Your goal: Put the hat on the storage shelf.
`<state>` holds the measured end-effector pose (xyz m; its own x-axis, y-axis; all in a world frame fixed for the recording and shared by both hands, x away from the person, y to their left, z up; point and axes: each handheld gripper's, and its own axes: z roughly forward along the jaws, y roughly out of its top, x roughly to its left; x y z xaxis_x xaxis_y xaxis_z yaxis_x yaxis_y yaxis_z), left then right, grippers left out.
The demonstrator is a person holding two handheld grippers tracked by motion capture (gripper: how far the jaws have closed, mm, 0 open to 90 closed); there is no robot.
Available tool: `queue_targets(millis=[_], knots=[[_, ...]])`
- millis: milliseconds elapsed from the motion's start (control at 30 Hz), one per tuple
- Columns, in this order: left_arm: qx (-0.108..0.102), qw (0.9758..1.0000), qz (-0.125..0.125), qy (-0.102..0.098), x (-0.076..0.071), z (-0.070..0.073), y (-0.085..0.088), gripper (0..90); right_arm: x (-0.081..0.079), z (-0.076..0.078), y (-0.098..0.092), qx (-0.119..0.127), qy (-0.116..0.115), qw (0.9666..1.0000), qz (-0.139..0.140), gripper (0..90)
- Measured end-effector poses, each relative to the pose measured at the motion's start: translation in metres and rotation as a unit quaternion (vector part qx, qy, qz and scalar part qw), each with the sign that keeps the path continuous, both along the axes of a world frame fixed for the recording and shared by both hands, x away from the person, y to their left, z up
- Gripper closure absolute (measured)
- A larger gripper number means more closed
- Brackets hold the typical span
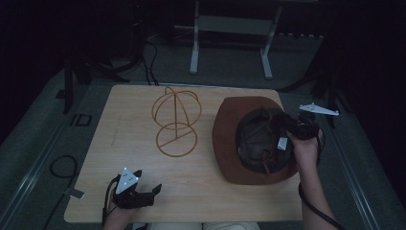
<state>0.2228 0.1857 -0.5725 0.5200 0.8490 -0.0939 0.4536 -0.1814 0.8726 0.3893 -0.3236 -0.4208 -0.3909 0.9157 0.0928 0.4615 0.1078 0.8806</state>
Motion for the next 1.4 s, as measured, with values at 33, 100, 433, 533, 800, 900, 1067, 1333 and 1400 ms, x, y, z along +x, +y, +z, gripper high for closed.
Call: queue_targets(millis=[33,100,433,533,800,900,1067,1333,1400], knots=[[0.002,0.9999,-0.009,0.006,0.005,0.001,-0.007,9.6,0.000,-0.001,-0.001,-0.003,0.001,1.0000,-0.003,85.4],[0.001,0.9997,-0.022,0.009,0.010,0.001,-0.014,10.4,-0.001,-0.003,-0.002,-0.003,0.004,0.9999,-0.010,85.4],[-0.003,0.9989,-0.046,0.011,0.024,0.009,-0.039,12.9,-0.010,-0.010,-0.001,-0.003,0.006,1.0000,-0.005,85.3],[0.001,0.9985,-0.054,0.007,0.029,0.017,-0.049,13.2,-0.011,-0.010,0.000,-0.004,0.005,1.0000,-0.006,85.3],[0.000,0.9953,-0.096,-0.007,0.045,0.045,-0.087,13.3,-0.011,-0.006,0.001,-0.008,0.000,0.9999,-0.013,85.3],[-0.005,0.9939,-0.110,-0.007,0.051,0.052,-0.100,13.3,-0.011,-0.007,0.003,-0.007,0.003,0.9999,-0.010,85.3],[-0.007,0.9915,-0.128,-0.021,0.061,0.068,-0.126,13.2,-0.011,-0.011,0.004,-0.010,0.004,0.9999,-0.012,85.3],[-0.003,0.9895,-0.139,-0.038,0.082,0.089,-0.170,13.2,-0.012,-0.014,0.004,-0.009,0.006,0.9999,-0.007,85.2],[0.000,0.9894,-0.139,-0.042,0.087,0.095,-0.180,13.3,-0.013,-0.014,0.005,-0.010,0.007,0.9999,-0.008,85.2]])
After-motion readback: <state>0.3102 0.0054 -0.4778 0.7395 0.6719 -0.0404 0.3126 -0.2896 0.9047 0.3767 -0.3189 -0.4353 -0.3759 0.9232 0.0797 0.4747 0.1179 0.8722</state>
